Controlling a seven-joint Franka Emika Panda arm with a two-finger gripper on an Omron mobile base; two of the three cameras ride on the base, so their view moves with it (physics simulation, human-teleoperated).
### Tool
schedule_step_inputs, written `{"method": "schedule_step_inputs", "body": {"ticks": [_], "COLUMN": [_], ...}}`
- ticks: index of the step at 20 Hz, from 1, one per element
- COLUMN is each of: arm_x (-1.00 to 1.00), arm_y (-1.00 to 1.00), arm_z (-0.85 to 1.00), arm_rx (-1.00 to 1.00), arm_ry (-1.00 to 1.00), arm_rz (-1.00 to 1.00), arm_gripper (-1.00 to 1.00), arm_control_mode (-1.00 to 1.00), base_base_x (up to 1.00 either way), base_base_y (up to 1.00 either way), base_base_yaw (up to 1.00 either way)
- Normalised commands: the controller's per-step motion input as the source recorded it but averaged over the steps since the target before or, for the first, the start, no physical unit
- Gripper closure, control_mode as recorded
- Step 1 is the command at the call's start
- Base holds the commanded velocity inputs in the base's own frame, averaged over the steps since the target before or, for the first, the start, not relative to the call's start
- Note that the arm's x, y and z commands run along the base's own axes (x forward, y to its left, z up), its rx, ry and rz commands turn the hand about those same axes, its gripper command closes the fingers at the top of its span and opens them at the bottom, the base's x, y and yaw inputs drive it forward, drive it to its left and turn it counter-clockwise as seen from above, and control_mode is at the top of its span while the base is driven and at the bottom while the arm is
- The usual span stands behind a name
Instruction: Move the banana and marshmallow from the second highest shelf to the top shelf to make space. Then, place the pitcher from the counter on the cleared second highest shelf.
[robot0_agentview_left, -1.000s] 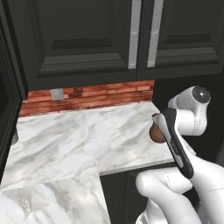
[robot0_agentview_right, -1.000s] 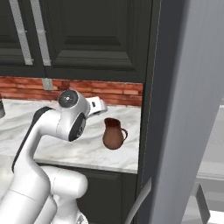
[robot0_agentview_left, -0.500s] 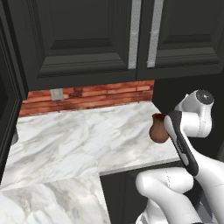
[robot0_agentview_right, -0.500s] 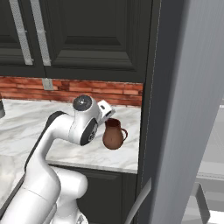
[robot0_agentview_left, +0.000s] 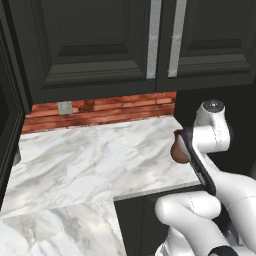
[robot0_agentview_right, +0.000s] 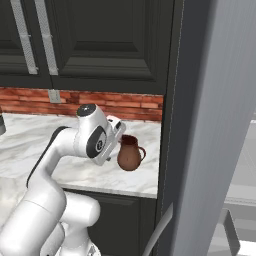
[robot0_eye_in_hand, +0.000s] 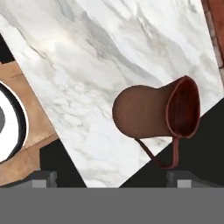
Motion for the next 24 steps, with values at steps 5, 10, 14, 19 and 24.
{"method": "schedule_step_inputs", "body": {"ticks": [5,10,14,19,24], "arm_x": [0.00,0.06,0.22,0.31,0.37], "arm_y": [-0.14,-0.31,-0.38,-0.27,-0.19], "arm_z": [-0.15,-0.12,-0.15,-0.11,-0.03], "arm_rx": [-0.12,0.04,0.06,0.01,0.00], "arm_ry": [0.14,-0.05,-0.06,-0.02,-0.01], "arm_rz": [0.15,0.00,0.00,0.00,0.00], "arm_gripper": [-1.00,-1.00,-1.00,-1.00,-1.00], "arm_control_mode": [-1.00,-1.00,-1.00,-1.00,-1.00], "base_base_x": [0.00,0.00,0.00,0.00,0.00], "base_base_y": [0.00,0.00,0.00,0.00,0.00], "base_base_yaw": [0.00,0.00,0.00,0.00,0.00]}}
